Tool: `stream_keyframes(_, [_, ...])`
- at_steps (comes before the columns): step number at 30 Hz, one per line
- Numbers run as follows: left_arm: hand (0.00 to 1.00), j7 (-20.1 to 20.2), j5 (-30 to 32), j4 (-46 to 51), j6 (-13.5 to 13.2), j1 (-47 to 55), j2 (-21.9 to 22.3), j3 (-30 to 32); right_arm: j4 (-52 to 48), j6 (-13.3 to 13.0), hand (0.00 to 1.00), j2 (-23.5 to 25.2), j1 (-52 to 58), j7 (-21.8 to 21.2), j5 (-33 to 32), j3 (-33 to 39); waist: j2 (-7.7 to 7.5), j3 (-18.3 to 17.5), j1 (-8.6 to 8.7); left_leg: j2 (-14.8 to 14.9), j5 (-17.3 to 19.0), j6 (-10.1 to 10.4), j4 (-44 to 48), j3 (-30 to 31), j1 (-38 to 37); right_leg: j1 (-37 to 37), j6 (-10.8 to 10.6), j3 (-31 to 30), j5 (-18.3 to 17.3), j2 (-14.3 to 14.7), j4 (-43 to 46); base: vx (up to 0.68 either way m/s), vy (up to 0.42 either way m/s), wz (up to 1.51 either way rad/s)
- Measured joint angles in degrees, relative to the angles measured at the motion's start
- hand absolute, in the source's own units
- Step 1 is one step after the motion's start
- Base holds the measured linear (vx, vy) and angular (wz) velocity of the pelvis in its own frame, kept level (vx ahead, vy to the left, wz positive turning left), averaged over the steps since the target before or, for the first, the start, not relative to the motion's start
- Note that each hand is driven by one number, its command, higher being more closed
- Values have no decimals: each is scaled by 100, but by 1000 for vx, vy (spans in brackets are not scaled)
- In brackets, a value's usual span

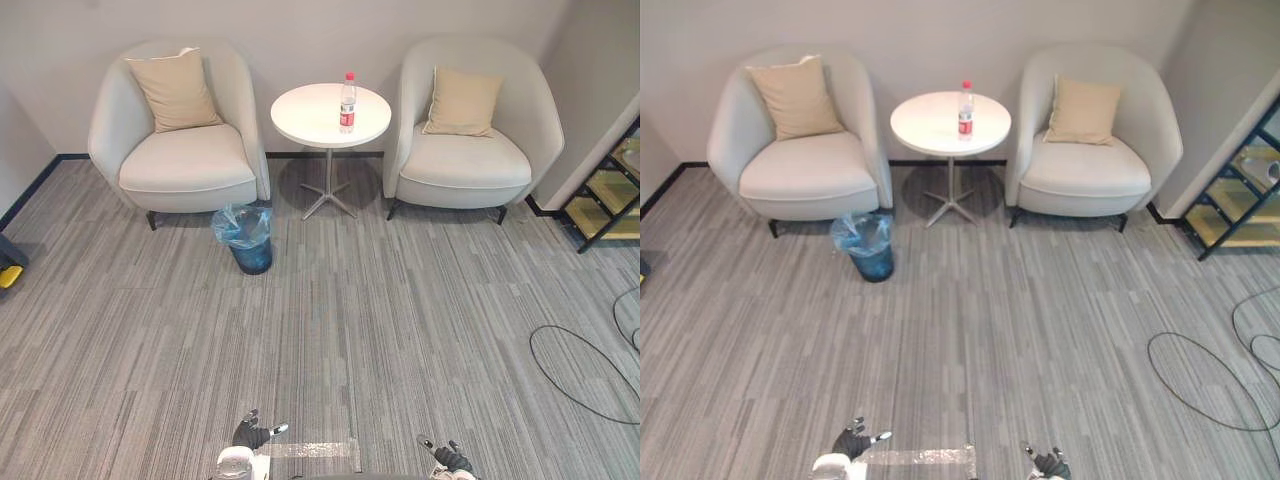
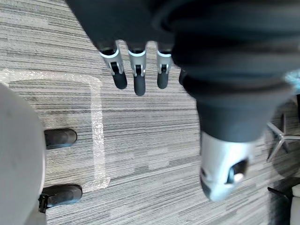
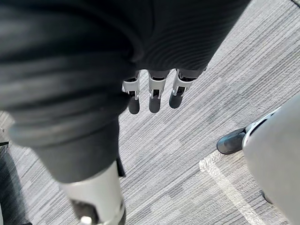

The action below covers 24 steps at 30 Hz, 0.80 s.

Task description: Gather rubbish on tea table into small bin, then transfer packed bag to large trash can.

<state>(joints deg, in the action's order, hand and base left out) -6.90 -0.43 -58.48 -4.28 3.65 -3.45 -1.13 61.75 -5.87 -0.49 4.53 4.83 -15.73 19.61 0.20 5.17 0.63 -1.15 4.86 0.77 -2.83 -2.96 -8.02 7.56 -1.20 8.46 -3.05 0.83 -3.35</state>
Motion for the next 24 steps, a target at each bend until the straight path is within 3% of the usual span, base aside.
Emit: stream_keyframes(24, [0,63,144,-241,95,-34,-34,405,229,140,0,-65,-216,-12,456,50,13,154,-1,-24,-4,-6,-19,13,-8,60,14,11,10,-6,-69,0,0,0])
